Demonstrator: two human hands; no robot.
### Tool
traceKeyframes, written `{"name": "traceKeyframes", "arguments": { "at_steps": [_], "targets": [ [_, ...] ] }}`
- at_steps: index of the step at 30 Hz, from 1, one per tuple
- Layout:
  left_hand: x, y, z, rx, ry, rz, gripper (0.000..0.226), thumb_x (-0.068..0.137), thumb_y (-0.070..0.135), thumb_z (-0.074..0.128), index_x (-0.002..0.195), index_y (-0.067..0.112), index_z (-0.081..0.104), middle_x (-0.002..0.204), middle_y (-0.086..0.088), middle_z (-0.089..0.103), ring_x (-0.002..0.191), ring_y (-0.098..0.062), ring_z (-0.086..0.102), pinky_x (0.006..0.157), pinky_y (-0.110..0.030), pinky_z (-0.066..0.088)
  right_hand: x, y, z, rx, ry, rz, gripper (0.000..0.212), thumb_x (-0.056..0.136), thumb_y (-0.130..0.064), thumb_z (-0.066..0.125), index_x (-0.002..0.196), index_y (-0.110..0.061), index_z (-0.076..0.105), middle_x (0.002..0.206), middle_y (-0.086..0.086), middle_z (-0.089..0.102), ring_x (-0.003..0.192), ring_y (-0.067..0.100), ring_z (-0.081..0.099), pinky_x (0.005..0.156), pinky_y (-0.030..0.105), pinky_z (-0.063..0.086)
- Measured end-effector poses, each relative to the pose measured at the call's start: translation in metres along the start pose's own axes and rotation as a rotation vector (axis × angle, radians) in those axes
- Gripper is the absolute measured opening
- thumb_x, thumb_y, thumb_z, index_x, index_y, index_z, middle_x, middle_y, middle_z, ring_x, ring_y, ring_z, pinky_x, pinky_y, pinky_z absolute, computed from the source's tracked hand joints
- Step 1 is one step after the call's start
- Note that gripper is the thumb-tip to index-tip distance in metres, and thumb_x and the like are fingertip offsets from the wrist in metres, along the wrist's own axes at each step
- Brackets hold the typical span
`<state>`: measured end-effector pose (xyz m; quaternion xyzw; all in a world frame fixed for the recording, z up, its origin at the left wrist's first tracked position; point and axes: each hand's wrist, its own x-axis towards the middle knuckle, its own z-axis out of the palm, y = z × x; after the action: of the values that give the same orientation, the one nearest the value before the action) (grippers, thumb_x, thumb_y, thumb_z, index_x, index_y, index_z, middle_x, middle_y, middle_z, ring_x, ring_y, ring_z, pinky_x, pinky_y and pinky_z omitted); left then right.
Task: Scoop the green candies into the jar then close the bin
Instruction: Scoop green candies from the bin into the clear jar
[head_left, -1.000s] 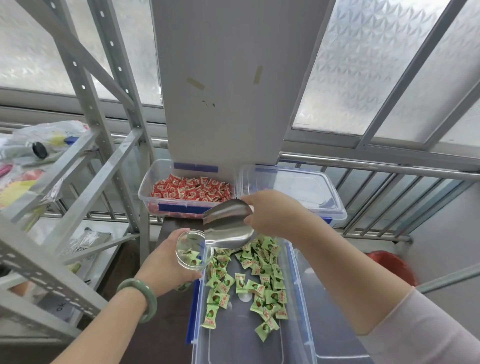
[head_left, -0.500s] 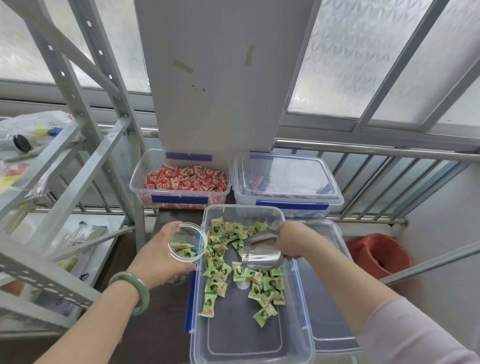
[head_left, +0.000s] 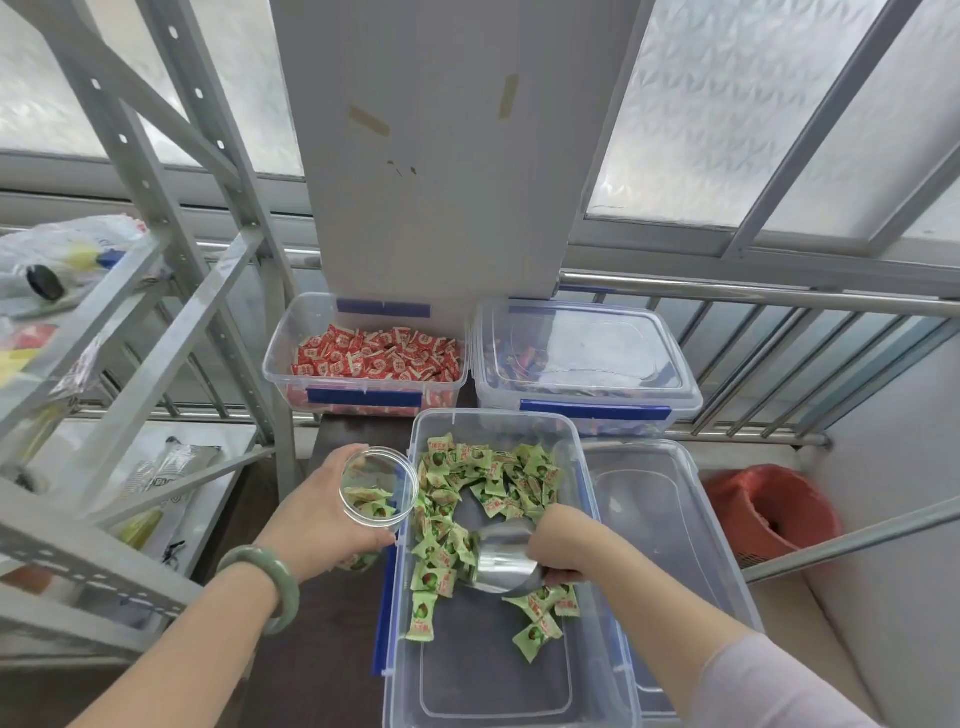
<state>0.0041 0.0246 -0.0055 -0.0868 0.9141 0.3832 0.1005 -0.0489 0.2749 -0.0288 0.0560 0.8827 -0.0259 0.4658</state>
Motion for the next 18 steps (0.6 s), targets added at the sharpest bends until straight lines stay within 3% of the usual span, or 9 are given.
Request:
{"name": "traceKeyframes", "arguments": {
  "at_steps": [5, 6, 10, 13, 16, 18],
  "targets": [
    [0.003, 0.000, -0.001, 0.013, -0.020, -0.014, 0.098, 0.055, 0.042, 0.084, 0.136, 0.036, 0.030, 0.124, 0.012, 0.053, 0.089, -0.002, 0.056, 0.056, -0.006, 0.039, 0.017, -0.009, 0.006, 0.393, -0.083, 0.102, 0.039, 0.097, -0.012, 0.038, 0.061, -0.006, 0.050, 0.035, 0.003, 0.052, 0.022, 0.011, 0.040, 0.031, 0.017, 0.031],
    [0.003, 0.001, -0.002, 0.012, -0.026, -0.019, 0.098, 0.054, 0.042, 0.084, 0.136, 0.037, 0.030, 0.123, 0.013, 0.053, 0.087, 0.000, 0.056, 0.057, -0.006, 0.040, 0.019, -0.012, 0.007, 0.430, -0.083, 0.115, 0.041, 0.098, -0.015, 0.039, 0.060, -0.007, 0.051, 0.040, 0.003, 0.054, 0.022, 0.010, 0.040, 0.031, 0.018, 0.031],
    [0.004, 0.001, -0.002, 0.017, -0.016, -0.019, 0.102, 0.052, 0.046, 0.085, 0.137, 0.036, 0.029, 0.127, 0.012, 0.053, 0.103, -0.007, 0.053, 0.086, -0.021, 0.042, 0.033, -0.025, 0.010, 0.575, -0.085, 0.135, 0.044, 0.100, -0.019, 0.039, 0.058, -0.007, 0.045, 0.045, 0.004, 0.049, 0.018, 0.012, 0.034, 0.028, 0.011, 0.025],
    [0.003, 0.003, -0.002, 0.018, -0.015, -0.011, 0.102, 0.053, 0.044, 0.084, 0.138, 0.034, 0.029, 0.127, 0.013, 0.053, 0.102, -0.006, 0.051, 0.088, -0.022, 0.041, 0.043, -0.030, 0.007, 0.701, -0.026, 0.067, 0.035, 0.097, -0.013, 0.042, 0.063, -0.008, 0.047, 0.058, 0.005, 0.051, 0.025, 0.011, 0.043, 0.025, 0.012, 0.029],
    [0.003, 0.006, -0.002, 0.024, -0.023, -0.012, 0.102, 0.054, 0.044, 0.084, 0.139, 0.033, 0.028, 0.128, 0.013, 0.052, 0.103, -0.007, 0.052, 0.088, -0.023, 0.043, 0.053, -0.027, 0.007, 0.713, 0.114, -0.065, 0.025, 0.092, -0.012, 0.051, 0.067, -0.016, 0.050, 0.067, 0.002, 0.056, 0.051, 0.012, 0.054, 0.042, 0.018, 0.046],
    [0.003, 0.006, -0.003, 0.021, -0.023, -0.014, 0.101, 0.054, 0.044, 0.084, 0.139, 0.033, 0.029, 0.128, 0.013, 0.052, 0.104, -0.007, 0.052, 0.089, -0.023, 0.043, 0.058, -0.026, 0.009, 0.756, 0.116, -0.095, 0.013, 0.090, -0.009, 0.052, 0.080, -0.011, 0.058, 0.067, 0.004, 0.057, 0.051, 0.014, 0.053, 0.048, 0.023, 0.046]
  ]
}}
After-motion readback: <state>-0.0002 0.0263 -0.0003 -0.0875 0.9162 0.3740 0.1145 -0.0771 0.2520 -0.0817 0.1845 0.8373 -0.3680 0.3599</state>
